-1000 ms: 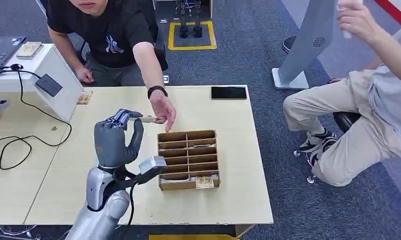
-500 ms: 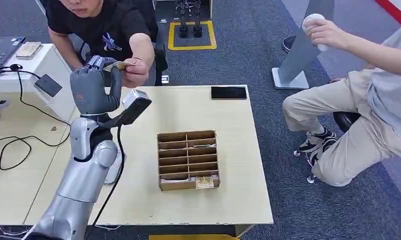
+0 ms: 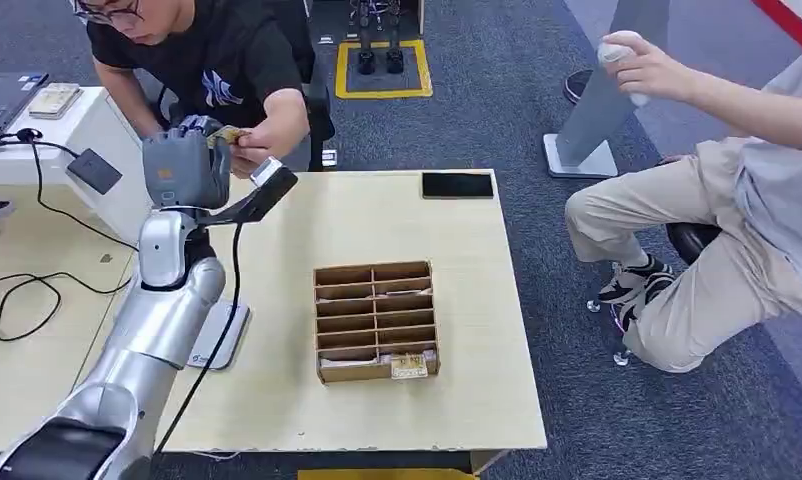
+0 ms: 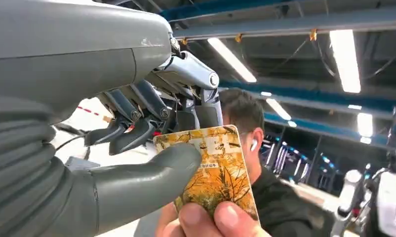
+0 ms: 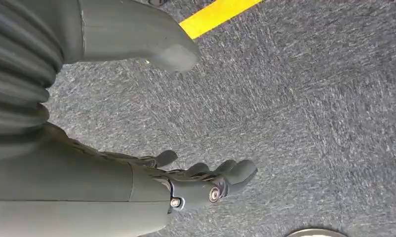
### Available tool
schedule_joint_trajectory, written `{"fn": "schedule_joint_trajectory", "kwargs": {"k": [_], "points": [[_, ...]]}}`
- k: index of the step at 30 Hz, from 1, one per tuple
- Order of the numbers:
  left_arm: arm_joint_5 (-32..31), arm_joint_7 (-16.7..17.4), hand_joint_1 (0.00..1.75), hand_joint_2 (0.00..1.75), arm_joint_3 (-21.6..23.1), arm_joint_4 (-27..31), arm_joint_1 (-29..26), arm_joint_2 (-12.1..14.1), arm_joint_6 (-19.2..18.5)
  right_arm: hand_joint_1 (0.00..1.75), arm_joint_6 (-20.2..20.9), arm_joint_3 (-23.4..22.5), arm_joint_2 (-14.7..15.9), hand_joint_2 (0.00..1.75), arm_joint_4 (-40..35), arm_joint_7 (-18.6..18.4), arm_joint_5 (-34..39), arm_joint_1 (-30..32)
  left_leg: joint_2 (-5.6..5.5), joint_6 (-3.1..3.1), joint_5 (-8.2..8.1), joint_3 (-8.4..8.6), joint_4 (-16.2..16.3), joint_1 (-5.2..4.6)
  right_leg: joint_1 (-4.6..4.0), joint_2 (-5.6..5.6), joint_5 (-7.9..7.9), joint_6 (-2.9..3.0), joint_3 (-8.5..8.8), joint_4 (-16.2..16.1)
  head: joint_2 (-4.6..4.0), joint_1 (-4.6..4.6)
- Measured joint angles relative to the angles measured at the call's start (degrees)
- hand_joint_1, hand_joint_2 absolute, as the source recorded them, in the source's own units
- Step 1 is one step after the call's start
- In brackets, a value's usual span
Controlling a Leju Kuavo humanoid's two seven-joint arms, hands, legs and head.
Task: Pass the card to the sensor for recognition and then transmit it.
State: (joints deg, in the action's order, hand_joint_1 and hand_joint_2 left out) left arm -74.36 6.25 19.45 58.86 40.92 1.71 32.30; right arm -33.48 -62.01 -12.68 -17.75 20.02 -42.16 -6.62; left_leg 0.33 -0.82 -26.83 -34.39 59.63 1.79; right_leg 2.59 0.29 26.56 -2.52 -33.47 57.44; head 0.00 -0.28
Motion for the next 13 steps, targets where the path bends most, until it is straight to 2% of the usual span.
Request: {"fn": "schedule_joint_trajectory", "kwargs": {"k": [1,2,5,7,11,13], "points": [[-0.18,0.44,1.47,1.75,-0.04,-0.57,0.15,0.02,0.13,0.0,0.0,0.0,0.0,1.75,0.05,0.02,0.07,-0.02,0.0,-0.01,-0.01,-0.01,0.0,0.0,0.0,0.0,0.0,0.0,-0.01,0.0,0.0,-0.02],[-0.26,1.03,0.0,1.75,-0.13,-1.26,0.34,0.02,0.26,0.0,0.0,0.02,0.0,1.75,0.09,0.02,0.13,-0.04,0.0,-0.01,-0.02,-0.02,0.0,0.0,0.0,0.0,0.01,0.0,-0.01,0.0,0.0,0.0],[-0.2,2.34,0.0,1.75,-0.5,-2.73,0.75,0.0,0.72,0.0,-0.04,0.13,0.0,1.75,0.13,-0.13,0.44,-0.12,0.0,-0.01,-0.02,-0.02,0.0,0.0,0.0,-0.01,0.01,0.0,-0.01,0.0,0.0,0.0],[-0.55,2.67,0.0,1.75,-0.98,-3.78,1.07,-0.09,2.39,0.0,-0.13,0.28,0.0,1.75,0.2,-0.2,0.94,-0.12,-0.01,-0.01,-0.02,-0.02,0.0,0.0,0.0,-0.02,0.01,0.0,-0.01,-0.01,0.0,0.0],[-1.03,2.58,0.0,1.75,-1.31,-5.11,1.27,-0.26,3.92,0.0,-0.15,0.94,0.0,1.75,0.26,-0.2,1.09,-0.12,-0.01,-0.01,0.0,-0.01,0.0,0.0,0.0,-0.03,0.0,0.0,0.0,0.0,0.0,0.0],[0.8,1.54,0.0,1.75,-1.86,-5.11,1.21,-0.46,5.68,0.0,-0.18,1.18,0.0,1.75,0.26,-0.2,1.4,-0.17,-0.01,0.0,0.01,-0.01,0.0,0.0,0.0,-0.03,-0.02,0.02,0.0,0.0,0.0,0.0]]}}
